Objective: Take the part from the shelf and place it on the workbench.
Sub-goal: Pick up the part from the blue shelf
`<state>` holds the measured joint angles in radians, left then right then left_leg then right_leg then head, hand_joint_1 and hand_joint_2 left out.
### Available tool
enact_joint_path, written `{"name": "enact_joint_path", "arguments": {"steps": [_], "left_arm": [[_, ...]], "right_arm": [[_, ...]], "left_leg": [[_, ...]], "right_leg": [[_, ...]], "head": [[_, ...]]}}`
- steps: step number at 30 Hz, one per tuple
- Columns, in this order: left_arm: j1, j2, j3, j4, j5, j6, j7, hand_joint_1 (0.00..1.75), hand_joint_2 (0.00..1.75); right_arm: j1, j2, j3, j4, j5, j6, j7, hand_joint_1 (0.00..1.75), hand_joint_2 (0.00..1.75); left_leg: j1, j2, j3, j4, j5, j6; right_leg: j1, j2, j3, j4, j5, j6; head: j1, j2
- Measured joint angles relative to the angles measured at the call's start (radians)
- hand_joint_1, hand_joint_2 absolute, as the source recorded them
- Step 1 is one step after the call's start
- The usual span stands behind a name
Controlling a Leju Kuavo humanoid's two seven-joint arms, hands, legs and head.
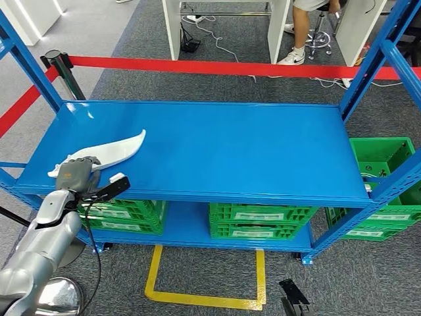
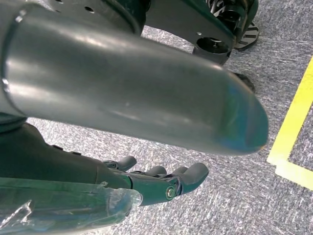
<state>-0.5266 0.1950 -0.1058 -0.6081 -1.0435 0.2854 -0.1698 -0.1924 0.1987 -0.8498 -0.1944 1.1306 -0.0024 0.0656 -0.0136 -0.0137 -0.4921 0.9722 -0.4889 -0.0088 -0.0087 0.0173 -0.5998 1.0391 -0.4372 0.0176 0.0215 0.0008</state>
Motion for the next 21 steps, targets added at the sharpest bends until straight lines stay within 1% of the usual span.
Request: {"name": "enact_joint_path", "arguments": {"steps": [3, 6, 10, 13, 15, 17, 21], "left_arm": [[-0.003, -0.003, 0.008, 0.003, 0.006, 0.041, 0.002, 1.75, 1.75], [0.000, -0.008, 0.026, 0.004, 0.027, 0.111, -0.013, 1.75, 1.75], [0.013, -0.031, 0.067, -0.005, 0.097, 0.246, -0.092, 1.75, 1.75], [0.027, -0.057, 0.100, -0.032, 0.169, 0.304, -0.161, 1.75, 1.75], [0.043, -0.081, 0.123, -0.076, 0.236, 0.323, -0.209, 1.75, 1.75], [0.065, -0.111, 0.143, -0.148, 0.309, 0.329, -0.248, 1.75, 1.75], [0.106, -0.162, 0.161, -0.316, 0.377, 0.329, -0.268, 1.75, 1.75]], "right_arm": [[0.000, 0.000, 0.001, 0.000, -0.008, -0.003, 0.001, 0.00, 0.00], [0.001, 0.000, 0.001, 0.000, -0.015, -0.004, 0.003, 0.00, 0.00], [0.001, 0.000, 0.003, 0.000, -0.031, -0.007, 0.005, 0.00, 0.00], [0.001, 0.000, 0.005, 0.000, -0.043, -0.009, 0.007, 0.00, 0.00], [0.001, 0.001, 0.006, 0.000, -0.052, -0.010, 0.008, 0.00, 0.00], [0.001, 0.002, 0.006, 0.000, -0.063, -0.010, 0.009, 0.00, 0.00], [0.000, 0.006, 0.007, 0.000, -0.075, -0.011, 0.009, 0.00, 0.00]], "left_leg": [[0.000, 0.000, 0.000, 0.000, 0.000, 0.000], [0.000, 0.000, 0.000, 0.000, 0.000, 0.000], [0.000, 0.000, 0.000, 0.000, 0.000, 0.000], [0.000, 0.000, 0.000, 0.000, 0.000, 0.000], [0.000, 0.000, 0.000, 0.000, 0.000, 0.000], [0.000, 0.000, -0.001, 0.000, 0.000, 0.000], [0.000, 0.000, -0.001, 0.000, 0.000, 0.000]], "right_leg": [[0.000, 0.000, 0.000, 0.000, 0.000, 0.000], [0.000, 0.000, 0.000, 0.000, 0.000, 0.000], [0.000, 0.000, 0.000, 0.000, 0.000, 0.000], [0.000, 0.000, 0.000, 0.000, 0.000, 0.000], [0.000, 0.000, 0.000, -0.001, 0.000, 0.000], [0.000, 0.000, 0.000, -0.002, 0.000, 0.001], [0.000, 0.000, 0.000, -0.002, 0.001, 0.001]], "head": [[0.000, 0.000], [0.000, 0.000], [0.000, 0.000], [0.000, 0.000], [0.000, 0.000], [0.000, 0.000], [0.000, 0.000]]}}
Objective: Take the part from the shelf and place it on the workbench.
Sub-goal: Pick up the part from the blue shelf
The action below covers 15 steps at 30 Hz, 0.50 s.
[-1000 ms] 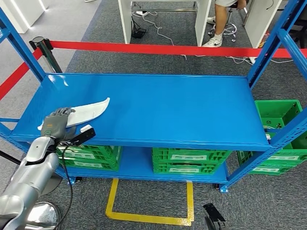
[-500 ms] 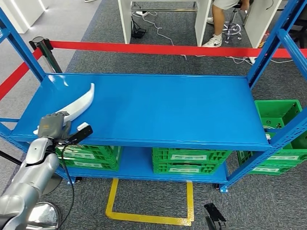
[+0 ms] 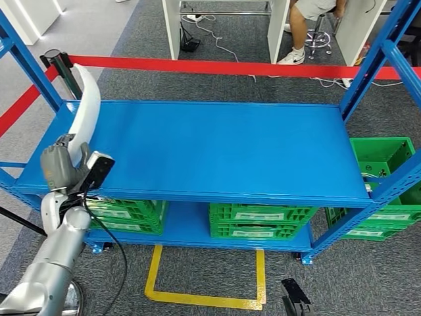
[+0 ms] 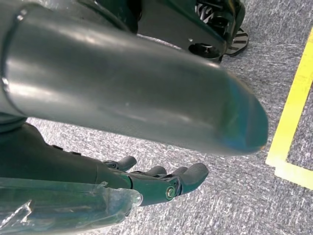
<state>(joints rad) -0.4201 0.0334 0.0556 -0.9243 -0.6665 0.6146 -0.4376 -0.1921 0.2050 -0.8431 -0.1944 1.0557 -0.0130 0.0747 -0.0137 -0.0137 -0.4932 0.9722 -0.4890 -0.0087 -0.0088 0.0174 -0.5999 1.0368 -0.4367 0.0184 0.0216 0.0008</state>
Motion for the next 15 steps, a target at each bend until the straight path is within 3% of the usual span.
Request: {"name": "enact_joint_path", "arguments": {"steps": [11, 15], "left_arm": [[0.048, -0.048, 0.015, -0.185, 0.077, -0.005, -0.038, 1.75, 1.75], [0.093, -0.078, 0.012, -0.331, 0.125, -0.021, -0.056, 1.75, 1.75]], "right_arm": [[0.000, 0.003, 0.000, 0.000, -0.007, -0.002, 0.001, 0.00, 0.00], [0.000, 0.004, 0.001, 0.000, -0.019, -0.011, 0.000, 0.00, 0.00]], "left_leg": [[0.000, 0.000, 0.000, 0.000, 0.000, 0.000], [0.000, 0.000, 0.000, 0.000, 0.000, 0.000]], "right_leg": [[0.000, 0.000, 0.000, 0.000, 0.001, 0.001], [0.000, 0.000, 0.000, 0.000, 0.001, 0.001]], "head": [[0.000, 0.000], [0.000, 0.000]]}}
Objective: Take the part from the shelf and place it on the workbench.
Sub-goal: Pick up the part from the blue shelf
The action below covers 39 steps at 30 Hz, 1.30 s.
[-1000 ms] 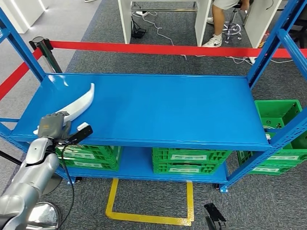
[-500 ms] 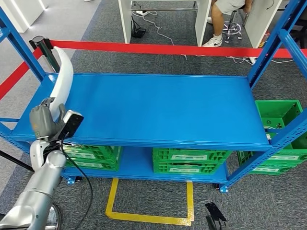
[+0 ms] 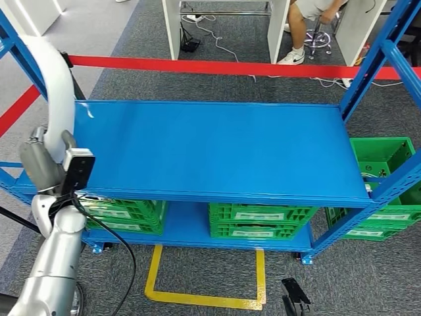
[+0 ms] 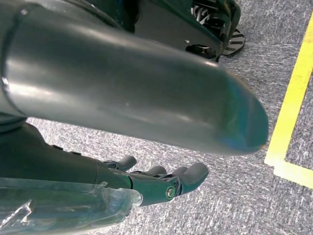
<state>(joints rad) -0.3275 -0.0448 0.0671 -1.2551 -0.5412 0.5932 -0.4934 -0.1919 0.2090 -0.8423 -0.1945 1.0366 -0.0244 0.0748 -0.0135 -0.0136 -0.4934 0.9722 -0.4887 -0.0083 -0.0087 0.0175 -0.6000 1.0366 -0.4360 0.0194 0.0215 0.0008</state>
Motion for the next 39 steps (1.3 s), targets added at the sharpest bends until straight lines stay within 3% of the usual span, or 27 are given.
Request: {"name": "enact_joint_path", "arguments": {"steps": [9, 31, 39], "left_arm": [[0.079, -0.028, -0.066, -0.310, -0.019, -0.012, -0.001, 1.75, 1.75], [0.131, -0.015, -0.141, -0.561, 0.062, -0.039, -0.022, 1.75, 1.75], [0.235, -0.015, -0.138, -0.632, 0.137, 0.007, -0.093, 1.75, 1.75]], "right_arm": [[0.003, 0.000, 0.000, -0.001, -0.017, -0.003, 0.000, 0.00, 0.00], [0.005, 0.000, 0.012, -0.001, -0.040, 0.000, 0.000, 0.00, 0.00], [0.005, 0.000, 0.015, -0.001, -0.057, 0.001, -0.005, 0.00, 0.00]], "left_leg": [[0.000, 0.000, -0.001, 0.000, 0.000, 0.000], [0.000, 0.000, -0.001, 0.000, 0.000, 0.001], [0.000, 0.000, -0.001, 0.000, 0.000, 0.001]], "right_leg": [[0.000, 0.000, 0.000, -0.002, 0.000, 0.000], [0.000, 0.000, 0.000, -0.002, 0.001, 0.001], [0.000, 0.000, 0.000, -0.002, 0.001, 0.001]], "head": [[0.000, 0.000], [0.000, 0.000], [0.000, 0.000]]}}
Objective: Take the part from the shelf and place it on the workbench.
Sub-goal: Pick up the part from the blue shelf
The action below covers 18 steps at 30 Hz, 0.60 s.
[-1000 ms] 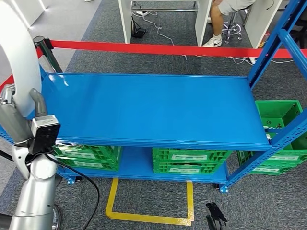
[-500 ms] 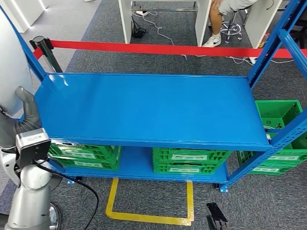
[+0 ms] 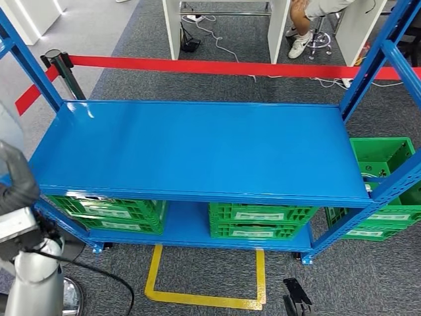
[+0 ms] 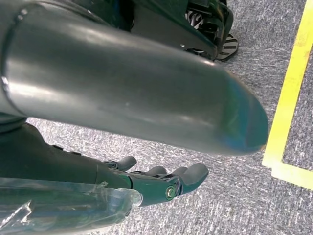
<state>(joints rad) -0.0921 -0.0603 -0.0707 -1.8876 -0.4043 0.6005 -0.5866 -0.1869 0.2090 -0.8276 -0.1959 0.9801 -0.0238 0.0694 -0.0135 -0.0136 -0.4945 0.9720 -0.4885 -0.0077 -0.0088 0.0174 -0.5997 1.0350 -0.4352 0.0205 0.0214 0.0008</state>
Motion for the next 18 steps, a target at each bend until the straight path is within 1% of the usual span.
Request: {"name": "enact_joint_path", "arguments": {"steps": [4, 8, 9, 11, 12, 13, 14, 15, 17, 18], "left_arm": [[0.073, -0.008, 0.026, -0.035, 0.054, 0.020, -0.048, 1.75, 1.75], [0.113, -0.019, 0.046, -0.046, 0.072, 0.022, -0.062, 1.75, 1.75], [0.117, -0.022, 0.050, -0.047, 0.073, 0.022, -0.063, 1.75, 1.75], [0.121, -0.026, 0.055, -0.050, 0.073, 0.022, -0.065, 1.75, 1.75], [0.122, -0.028, 0.057, -0.051, 0.073, 0.022, -0.066, 1.75, 1.75], [0.123, -0.030, 0.058, -0.053, 0.073, 0.023, -0.067, 1.75, 1.75], [0.124, -0.033, 0.059, -0.054, 0.072, 0.023, -0.068, 1.75, 1.75], [0.126, -0.036, 0.060, -0.055, 0.070, 0.025, -0.069, 1.75, 1.75], [0.133, -0.042, 0.062, -0.056, 0.069, 0.028, -0.070, 1.75, 1.75], [0.138, -0.045, 0.063, -0.056, 0.069, 0.029, -0.070, 1.75, 1.75]], "right_arm": [[0.000, 0.000, 0.000, -0.001, -0.006, 0.000, -0.001, 0.00, 0.00], [-0.001, 0.000, 0.000, -0.002, -0.008, 0.000, -0.001, 0.00, 0.00], [-0.001, 0.000, 0.001, -0.002, -0.009, 0.000, 0.000, 0.00, 0.00], [-0.001, 0.000, 0.001, -0.002, -0.010, 0.000, 0.000, 0.00, 0.00], [-0.002, 0.000, 0.001, -0.003, -0.010, 0.000, 0.001, 0.00, 0.00], [-0.002, 0.001, 0.001, -0.003, -0.010, 0.000, 0.001, 0.00, 0.00], [-0.003, 0.001, 0.001, -0.004, -0.011, 0.000, 0.001, 0.00, 0.00], [-0.003, 0.001, 0.001, -0.005, -0.012, 0.000, 0.002, 0.00, 0.00], [-0.003, 0.001, 0.001, -0.005, -0.014, 0.000, 0.002, 0.00, 0.00], [-0.003, 0.001, 0.001, -0.005, -0.015, 0.000, 0.002, 0.00, 0.00]], "left_leg": [[-0.002, 0.000, 0.000, 0.002, -0.002, 0.003], [-0.006, 0.000, -0.003, 0.004, -0.003, 0.009], [-0.007, 0.000, -0.004, 0.005, -0.002, 0.012], [-0.008, 0.000, -0.006, 0.002, 0.003, 0.020], [-0.005, 0.001, -0.005, -0.004, 0.009, 0.024], [-0.001, 0.002, -0.003, -0.010, 0.016, 0.027], [0.003, 0.003, -0.002, -0.016, 0.022, 0.030], [0.006, 0.004, 0.000, -0.020, 0.024, 0.031], [0.007, 0.006, -0.001, -0.020, 0.025, 0.032], [0.008, 0.006, 0.000, -0.020, 0.024, 0.031]], "right_leg": [[-0.003, 0.000, 0.000, -0.002, 0.001, 0.002], [-0.007, -0.001, 0.000, -0.003, 0.003, 0.007], [-0.008, -0.001, 0.000, -0.004, 0.005, 0.009], [-0.009, 0.000, 0.001, -0.009, 0.010, 0.017], [-0.008, -0.001, -0.003, -0.010, 0.010, 0.021], [-0.006, -0.003, -0.009, -0.002, 0.003, 0.025], [-0.003, -0.005, -0.022, 0.024, -0.013, 0.028], [-0.002, -0.007, -0.046, 0.072, -0.039, 0.029], [-0.003, -0.009, -0.107, 0.206, -0.094, 0.033], [-0.004, -0.009, -0.132, 0.255, -0.105, 0.034]], "head": [[0.000, 0.000], [0.000, 0.000], [0.000, 0.000], [-0.001, 0.000], [0.000, 0.000], [0.000, 0.000], [0.001, 0.000], [0.002, 0.000], [0.003, 0.000], [0.003, 0.000]]}}
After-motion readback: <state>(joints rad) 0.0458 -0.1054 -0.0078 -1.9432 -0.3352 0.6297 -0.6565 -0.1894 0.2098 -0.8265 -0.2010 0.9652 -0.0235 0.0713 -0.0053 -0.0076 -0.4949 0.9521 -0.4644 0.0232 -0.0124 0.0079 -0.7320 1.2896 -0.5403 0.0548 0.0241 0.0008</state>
